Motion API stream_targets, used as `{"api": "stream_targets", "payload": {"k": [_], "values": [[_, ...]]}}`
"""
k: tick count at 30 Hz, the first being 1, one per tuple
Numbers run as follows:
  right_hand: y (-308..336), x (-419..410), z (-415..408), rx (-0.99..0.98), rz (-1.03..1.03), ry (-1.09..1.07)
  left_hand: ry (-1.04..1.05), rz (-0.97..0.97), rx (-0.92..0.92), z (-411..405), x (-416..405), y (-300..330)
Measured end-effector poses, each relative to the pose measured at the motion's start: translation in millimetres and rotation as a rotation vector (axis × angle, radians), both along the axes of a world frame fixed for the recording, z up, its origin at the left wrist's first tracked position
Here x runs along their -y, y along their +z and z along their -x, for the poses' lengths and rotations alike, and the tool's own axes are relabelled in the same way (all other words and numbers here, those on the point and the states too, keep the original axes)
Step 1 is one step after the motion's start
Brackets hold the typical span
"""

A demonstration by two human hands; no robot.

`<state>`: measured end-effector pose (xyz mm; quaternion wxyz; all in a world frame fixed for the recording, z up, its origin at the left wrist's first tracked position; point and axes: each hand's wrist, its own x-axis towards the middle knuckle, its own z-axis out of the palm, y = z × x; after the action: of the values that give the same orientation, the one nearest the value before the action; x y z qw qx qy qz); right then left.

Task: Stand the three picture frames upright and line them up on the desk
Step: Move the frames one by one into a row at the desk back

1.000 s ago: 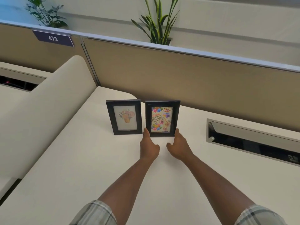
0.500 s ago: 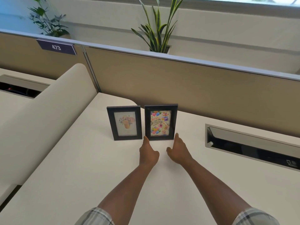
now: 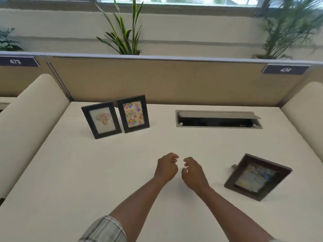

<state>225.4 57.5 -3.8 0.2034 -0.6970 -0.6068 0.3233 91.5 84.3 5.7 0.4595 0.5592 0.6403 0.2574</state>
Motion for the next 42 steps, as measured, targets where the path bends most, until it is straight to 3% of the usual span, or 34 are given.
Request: {"api": "stream_targets", "payload": {"k": [7, 12, 17, 29, 42], "values": [[-6, 86, -89, -0.018, -0.007, -0.223, -0.262, -0.006, 0.088, -114, 48, -5], [-7, 120, -160, 0.090, 0.025, -0.463, -0.244, -0.012, 0.114, -180, 54, 2], [-2, 121, -212, 0.155, 0.054, -0.619, -0.175, -0.058, -0.034, -212, 51, 5], [12, 96, -208, -0.061, -0.090, -0.572, -0.066, -0.017, 0.066, -206, 74, 19], [29, -22, -73, -0.124, -0.137, -0.200, 0.124, -0.076, 0.050, -53, 8, 37]]}}
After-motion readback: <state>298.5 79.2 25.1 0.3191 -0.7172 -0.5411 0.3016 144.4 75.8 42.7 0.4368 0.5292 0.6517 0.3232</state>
